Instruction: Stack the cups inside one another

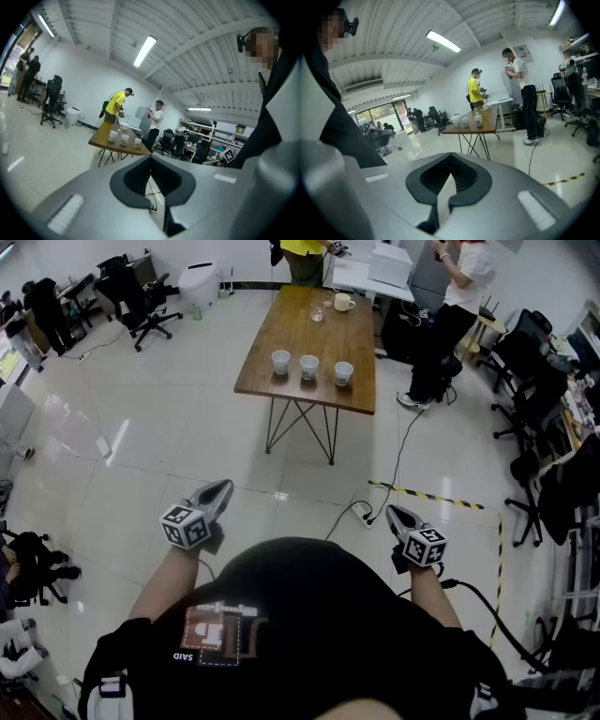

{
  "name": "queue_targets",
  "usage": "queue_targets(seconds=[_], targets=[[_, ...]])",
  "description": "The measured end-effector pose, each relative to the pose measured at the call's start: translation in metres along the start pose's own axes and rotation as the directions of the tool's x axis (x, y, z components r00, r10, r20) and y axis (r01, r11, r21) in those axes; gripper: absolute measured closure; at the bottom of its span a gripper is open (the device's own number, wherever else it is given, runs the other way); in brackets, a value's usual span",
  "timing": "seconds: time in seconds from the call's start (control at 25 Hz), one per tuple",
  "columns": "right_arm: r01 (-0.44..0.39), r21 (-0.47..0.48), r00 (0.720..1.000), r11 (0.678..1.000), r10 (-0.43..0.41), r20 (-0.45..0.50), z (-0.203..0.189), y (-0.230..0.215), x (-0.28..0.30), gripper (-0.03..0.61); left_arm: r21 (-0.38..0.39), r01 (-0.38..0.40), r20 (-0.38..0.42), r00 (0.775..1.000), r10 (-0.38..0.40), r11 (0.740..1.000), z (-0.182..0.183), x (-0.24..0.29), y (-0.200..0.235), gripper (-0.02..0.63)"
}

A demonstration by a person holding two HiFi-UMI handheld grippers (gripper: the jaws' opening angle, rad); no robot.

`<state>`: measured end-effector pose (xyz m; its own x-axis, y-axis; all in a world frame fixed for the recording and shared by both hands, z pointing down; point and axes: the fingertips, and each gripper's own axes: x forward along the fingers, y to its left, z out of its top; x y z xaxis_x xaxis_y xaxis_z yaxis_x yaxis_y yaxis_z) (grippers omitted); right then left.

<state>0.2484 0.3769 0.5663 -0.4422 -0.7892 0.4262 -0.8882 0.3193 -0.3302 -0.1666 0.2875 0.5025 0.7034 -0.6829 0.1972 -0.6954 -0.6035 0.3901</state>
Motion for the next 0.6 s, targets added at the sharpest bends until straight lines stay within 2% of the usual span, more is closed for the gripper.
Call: queue_targets(seconds=[0.4, 0.6], targets=[[-0.064, -0.031, 0.998, 0.997, 0.063, -0.019, 0.009, -0.042, -0.027, 0.565, -0.017, -0.052, -0.002, 0.999, 0.052, 0.999, -0.019, 0.013, -0.057, 0.612], [-0.094, -0.052, 0.995, 0.994, 0.092, -0.042, 0.013, -0.050, -0.021, 0.565, -0.031, -0.065, -0.015, 0.998, 0.064, 0.997, -0.031, 0.015, -0.068, 0.612]])
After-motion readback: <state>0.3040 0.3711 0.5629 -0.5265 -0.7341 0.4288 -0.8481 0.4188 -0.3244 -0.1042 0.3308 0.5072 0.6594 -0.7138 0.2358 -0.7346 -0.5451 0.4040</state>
